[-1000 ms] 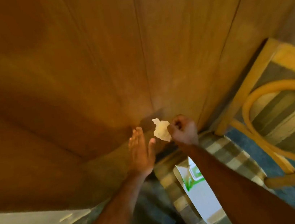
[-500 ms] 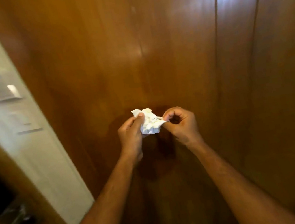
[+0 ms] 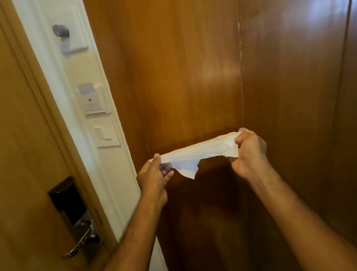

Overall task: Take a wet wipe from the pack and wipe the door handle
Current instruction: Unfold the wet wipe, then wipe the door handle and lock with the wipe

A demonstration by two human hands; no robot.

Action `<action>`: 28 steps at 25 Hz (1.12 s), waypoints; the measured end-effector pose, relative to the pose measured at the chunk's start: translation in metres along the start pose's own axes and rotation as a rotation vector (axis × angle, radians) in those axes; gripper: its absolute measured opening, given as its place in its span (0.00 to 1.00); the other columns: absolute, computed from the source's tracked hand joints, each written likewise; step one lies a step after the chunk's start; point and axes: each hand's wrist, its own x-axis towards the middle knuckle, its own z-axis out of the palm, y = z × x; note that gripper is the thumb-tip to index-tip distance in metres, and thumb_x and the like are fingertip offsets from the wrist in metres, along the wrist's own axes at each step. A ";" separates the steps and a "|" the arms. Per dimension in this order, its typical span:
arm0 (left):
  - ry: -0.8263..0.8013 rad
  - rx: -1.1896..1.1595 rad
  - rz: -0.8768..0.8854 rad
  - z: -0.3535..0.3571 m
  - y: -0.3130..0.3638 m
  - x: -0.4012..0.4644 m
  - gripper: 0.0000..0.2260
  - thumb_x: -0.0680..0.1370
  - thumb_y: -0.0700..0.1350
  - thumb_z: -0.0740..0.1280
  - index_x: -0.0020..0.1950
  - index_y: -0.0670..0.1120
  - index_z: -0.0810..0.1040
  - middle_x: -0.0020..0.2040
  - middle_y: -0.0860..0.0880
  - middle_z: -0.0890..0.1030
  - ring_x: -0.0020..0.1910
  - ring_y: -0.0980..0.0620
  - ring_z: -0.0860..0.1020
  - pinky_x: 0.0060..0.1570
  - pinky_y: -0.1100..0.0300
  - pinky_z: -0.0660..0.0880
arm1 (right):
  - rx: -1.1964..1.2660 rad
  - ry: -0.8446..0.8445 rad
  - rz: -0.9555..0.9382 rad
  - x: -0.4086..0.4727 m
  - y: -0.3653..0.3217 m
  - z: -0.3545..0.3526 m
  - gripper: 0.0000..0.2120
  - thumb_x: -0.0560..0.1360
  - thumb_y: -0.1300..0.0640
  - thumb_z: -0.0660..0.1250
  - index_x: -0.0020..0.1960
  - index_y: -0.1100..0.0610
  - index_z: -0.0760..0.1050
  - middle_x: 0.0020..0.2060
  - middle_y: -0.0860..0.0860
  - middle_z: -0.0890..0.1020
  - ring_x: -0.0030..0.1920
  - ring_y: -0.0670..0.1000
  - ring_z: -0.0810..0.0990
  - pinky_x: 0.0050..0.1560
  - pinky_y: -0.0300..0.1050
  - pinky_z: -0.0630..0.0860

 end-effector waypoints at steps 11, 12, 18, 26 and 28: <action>-0.405 -0.297 -0.062 -0.005 0.007 -0.006 0.14 0.86 0.51 0.55 0.65 0.47 0.76 0.61 0.42 0.82 0.60 0.43 0.81 0.62 0.47 0.77 | -0.347 -0.700 0.742 0.015 0.042 -0.024 0.37 0.66 0.29 0.70 0.56 0.62 0.79 0.47 0.59 0.84 0.42 0.58 0.85 0.36 0.50 0.82; -0.437 -0.293 -0.080 -0.010 0.009 -0.006 0.16 0.86 0.52 0.54 0.65 0.47 0.76 0.59 0.42 0.82 0.59 0.44 0.81 0.61 0.48 0.77 | -0.352 -0.774 0.752 0.015 0.047 -0.023 0.37 0.66 0.29 0.69 0.56 0.61 0.80 0.47 0.59 0.84 0.45 0.58 0.84 0.42 0.52 0.81; -0.270 0.145 0.051 -0.039 0.029 -0.005 0.14 0.86 0.52 0.56 0.56 0.45 0.76 0.46 0.42 0.82 0.41 0.47 0.83 0.42 0.53 0.76 | -0.024 -0.853 0.505 0.003 0.089 0.006 0.34 0.68 0.56 0.78 0.70 0.63 0.71 0.65 0.65 0.76 0.65 0.67 0.74 0.63 0.62 0.71; 0.470 1.143 0.698 -0.189 0.011 -0.016 0.17 0.84 0.51 0.57 0.63 0.45 0.79 0.56 0.45 0.83 0.56 0.46 0.81 0.52 0.52 0.76 | -0.015 -0.827 0.160 -0.011 0.163 0.050 0.17 0.76 0.49 0.60 0.49 0.59 0.82 0.43 0.56 0.85 0.49 0.56 0.83 0.46 0.48 0.80; 0.666 1.446 0.774 -0.245 0.010 -0.014 0.26 0.82 0.52 0.56 0.75 0.37 0.69 0.73 0.36 0.73 0.73 0.37 0.70 0.70 0.41 0.68 | -0.231 -0.991 0.016 -0.019 0.186 0.054 0.13 0.75 0.58 0.62 0.41 0.49 0.84 0.38 0.47 0.85 0.44 0.46 0.83 0.43 0.40 0.79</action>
